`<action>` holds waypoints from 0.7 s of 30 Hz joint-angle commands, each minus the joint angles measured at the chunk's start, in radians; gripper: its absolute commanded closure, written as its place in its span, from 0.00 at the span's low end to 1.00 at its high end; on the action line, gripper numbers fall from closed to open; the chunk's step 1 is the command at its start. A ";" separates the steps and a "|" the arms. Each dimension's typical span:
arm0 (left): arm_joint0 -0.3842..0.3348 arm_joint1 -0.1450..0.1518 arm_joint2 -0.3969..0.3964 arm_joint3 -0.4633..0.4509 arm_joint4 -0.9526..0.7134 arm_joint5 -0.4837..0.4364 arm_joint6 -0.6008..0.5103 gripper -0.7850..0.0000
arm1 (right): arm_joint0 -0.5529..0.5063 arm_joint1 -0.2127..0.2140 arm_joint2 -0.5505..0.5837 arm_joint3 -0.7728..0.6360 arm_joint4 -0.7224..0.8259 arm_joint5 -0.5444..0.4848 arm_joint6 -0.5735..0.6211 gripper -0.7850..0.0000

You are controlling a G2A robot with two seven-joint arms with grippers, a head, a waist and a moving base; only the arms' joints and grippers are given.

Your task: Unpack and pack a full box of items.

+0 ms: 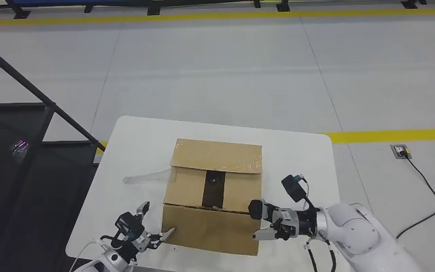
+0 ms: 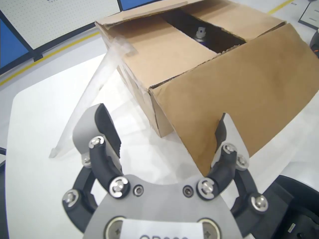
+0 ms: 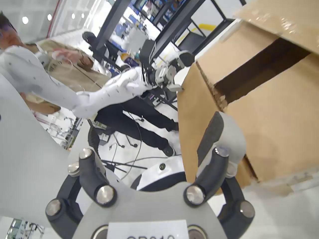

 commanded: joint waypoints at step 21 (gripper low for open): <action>0.000 0.000 0.000 0.000 -0.001 -0.004 0.001 0.00 | 0.172 -0.063 -0.113 0.237 0.207 0.302 -0.064 0.00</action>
